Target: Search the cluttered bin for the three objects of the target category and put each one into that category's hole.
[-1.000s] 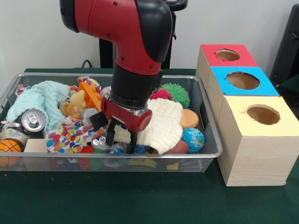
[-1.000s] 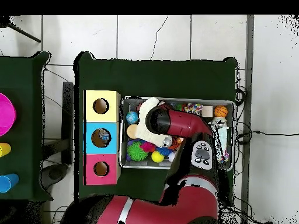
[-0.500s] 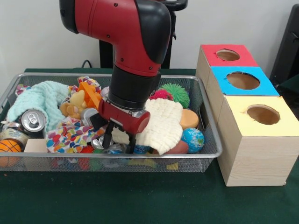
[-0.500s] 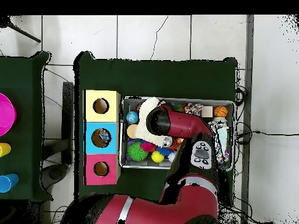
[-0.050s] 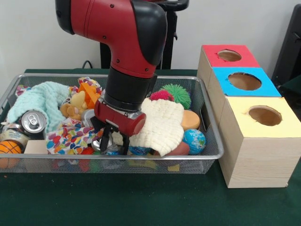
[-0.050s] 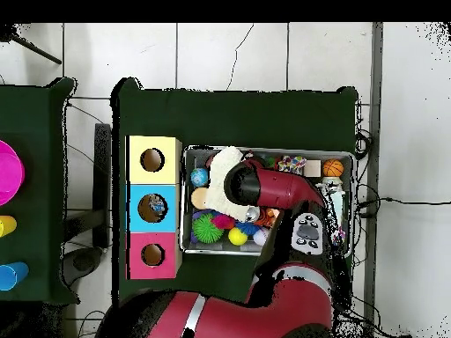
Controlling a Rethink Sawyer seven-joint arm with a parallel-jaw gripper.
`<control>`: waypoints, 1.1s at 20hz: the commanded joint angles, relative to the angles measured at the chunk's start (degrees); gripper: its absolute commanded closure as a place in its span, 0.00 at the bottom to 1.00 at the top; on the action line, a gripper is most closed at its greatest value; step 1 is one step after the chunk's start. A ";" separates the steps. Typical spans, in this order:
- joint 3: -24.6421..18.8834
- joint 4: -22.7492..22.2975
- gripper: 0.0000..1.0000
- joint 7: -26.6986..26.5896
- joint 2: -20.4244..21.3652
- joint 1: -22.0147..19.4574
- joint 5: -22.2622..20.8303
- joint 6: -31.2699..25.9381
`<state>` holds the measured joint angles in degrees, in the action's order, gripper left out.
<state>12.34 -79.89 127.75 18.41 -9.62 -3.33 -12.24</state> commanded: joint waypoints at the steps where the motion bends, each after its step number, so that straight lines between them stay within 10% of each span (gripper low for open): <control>1: -4.28 3.77 1.00 4.72 -5.33 0.19 -0.33 4.52; 22: -2.89 1.53 1.00 2.06 6.94 2.43 0.35 -13.99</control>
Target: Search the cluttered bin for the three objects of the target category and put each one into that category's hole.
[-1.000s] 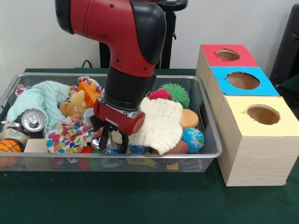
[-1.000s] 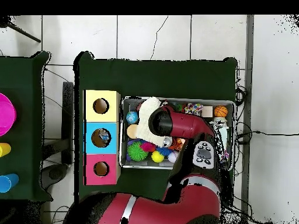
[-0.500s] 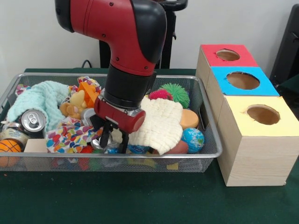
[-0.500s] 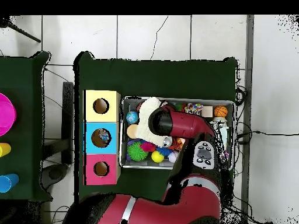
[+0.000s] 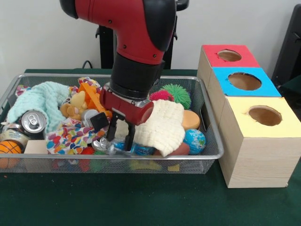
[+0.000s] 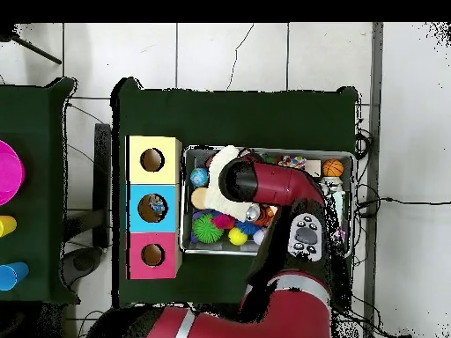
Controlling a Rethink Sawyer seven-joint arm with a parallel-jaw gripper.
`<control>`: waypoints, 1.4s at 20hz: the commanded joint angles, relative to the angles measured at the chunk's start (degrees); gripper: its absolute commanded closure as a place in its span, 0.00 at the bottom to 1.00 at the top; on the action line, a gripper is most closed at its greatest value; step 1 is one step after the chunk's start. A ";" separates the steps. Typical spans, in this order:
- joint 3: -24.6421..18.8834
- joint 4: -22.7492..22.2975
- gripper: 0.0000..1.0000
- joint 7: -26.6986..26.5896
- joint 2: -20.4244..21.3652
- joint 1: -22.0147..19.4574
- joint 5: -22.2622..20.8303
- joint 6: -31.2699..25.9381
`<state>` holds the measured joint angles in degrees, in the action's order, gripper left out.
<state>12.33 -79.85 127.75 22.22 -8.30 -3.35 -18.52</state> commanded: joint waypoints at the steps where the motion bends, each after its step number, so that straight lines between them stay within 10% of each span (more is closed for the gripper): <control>1: -2.77 1.83 1.00 2.35 2.84 1.29 0.35 -7.66; 19: -0.83 -0.38 1.00 3.92 5.83 2.44 -0.07 -7.88; 28: -4.72 -0.07 1.00 4.28 -2.01 -0.07 -0.28 -0.68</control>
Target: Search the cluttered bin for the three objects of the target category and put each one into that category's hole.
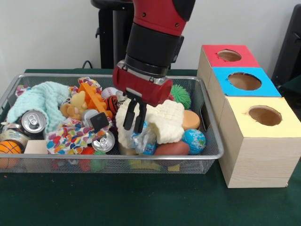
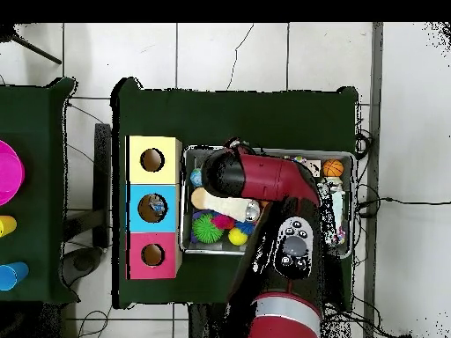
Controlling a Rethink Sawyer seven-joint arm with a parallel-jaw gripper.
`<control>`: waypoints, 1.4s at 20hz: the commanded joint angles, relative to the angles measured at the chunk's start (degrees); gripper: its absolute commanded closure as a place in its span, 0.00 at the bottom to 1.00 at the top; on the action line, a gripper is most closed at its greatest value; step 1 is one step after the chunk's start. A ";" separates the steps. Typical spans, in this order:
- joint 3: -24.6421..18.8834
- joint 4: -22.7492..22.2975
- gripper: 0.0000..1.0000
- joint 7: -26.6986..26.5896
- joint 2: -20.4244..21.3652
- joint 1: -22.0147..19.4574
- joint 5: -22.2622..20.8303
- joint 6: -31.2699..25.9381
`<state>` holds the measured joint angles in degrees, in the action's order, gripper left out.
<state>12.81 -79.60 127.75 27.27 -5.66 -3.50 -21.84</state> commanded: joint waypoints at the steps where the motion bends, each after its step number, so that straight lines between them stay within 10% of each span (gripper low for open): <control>1: -5.29 -0.22 1.00 4.43 -7.46 -2.69 -0.10 3.01; 28: -1.20 -5.72 1.00 4.11 6.30 2.09 -0.99 -4.28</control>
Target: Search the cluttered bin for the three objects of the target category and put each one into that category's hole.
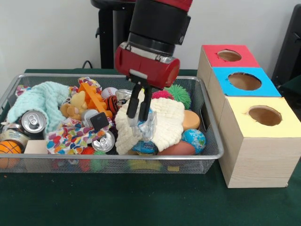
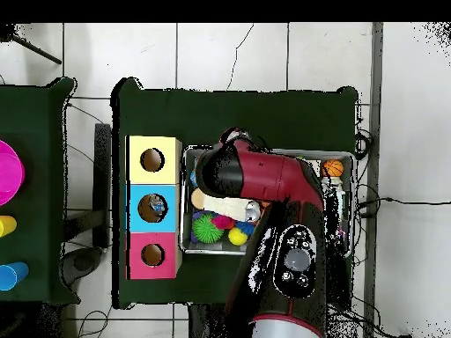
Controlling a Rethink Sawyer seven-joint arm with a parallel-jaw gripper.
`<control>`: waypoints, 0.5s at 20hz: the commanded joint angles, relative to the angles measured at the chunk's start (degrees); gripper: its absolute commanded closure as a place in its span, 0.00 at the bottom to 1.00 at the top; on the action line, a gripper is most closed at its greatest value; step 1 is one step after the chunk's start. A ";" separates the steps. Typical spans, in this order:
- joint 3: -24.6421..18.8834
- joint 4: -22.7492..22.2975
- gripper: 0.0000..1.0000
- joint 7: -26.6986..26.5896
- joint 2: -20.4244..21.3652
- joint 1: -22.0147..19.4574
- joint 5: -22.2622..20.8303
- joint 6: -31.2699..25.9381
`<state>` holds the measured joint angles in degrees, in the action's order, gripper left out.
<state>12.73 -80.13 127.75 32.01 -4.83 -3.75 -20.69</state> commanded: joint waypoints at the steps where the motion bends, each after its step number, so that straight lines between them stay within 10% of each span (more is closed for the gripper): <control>1: -0.95 -5.23 1.00 4.15 1.72 1.49 -0.80 -5.36; 10: -1.87 -11.07 1.00 6.00 5.31 2.98 1.06 -6.62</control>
<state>12.94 -81.64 127.75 36.07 -2.22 -3.69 -20.70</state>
